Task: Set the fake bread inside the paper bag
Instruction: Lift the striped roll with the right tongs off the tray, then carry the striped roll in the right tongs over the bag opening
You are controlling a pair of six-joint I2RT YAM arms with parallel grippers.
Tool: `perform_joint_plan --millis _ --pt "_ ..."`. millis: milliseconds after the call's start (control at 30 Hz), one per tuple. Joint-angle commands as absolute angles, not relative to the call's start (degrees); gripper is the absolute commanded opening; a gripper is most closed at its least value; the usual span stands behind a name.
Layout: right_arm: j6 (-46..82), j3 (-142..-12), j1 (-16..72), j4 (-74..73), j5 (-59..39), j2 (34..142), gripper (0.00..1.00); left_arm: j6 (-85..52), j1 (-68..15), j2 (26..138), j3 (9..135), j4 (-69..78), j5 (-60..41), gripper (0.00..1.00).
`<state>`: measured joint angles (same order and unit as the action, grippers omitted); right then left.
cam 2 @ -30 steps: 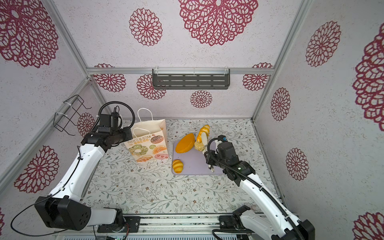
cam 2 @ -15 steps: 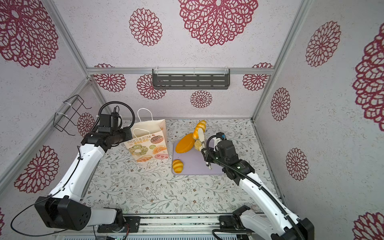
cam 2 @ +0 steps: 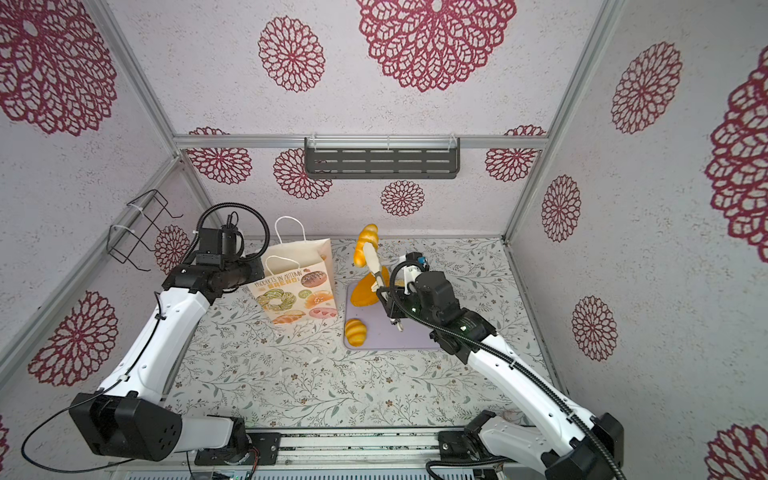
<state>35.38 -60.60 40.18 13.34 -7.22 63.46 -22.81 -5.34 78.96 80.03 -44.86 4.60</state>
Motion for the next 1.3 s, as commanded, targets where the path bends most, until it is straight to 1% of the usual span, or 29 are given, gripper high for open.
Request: perform_joint_plan --millis 0,367,733,1267 --pt "32.85 -65.02 42.2 8.18 -5.73 63.7 0.0 -22.94 -5.25 77.17 79.89 -43.39 5.2 0.0" --pt "31.23 -68.63 46.86 5.58 -5.75 67.11 0.0 -22.93 -5.39 77.17 79.9 -43.43 5.1 0.0" --pt "25.68 -74.68 51.38 6.23 -5.24 73.43 0.0 -22.77 -5.45 77.17 79.97 -43.46 4.83 0.0" --pt "18.78 -81.48 52.23 6.86 -4.22 81.39 0.0 -22.88 -5.54 77.26 80.07 -43.44 4.67 0.0"
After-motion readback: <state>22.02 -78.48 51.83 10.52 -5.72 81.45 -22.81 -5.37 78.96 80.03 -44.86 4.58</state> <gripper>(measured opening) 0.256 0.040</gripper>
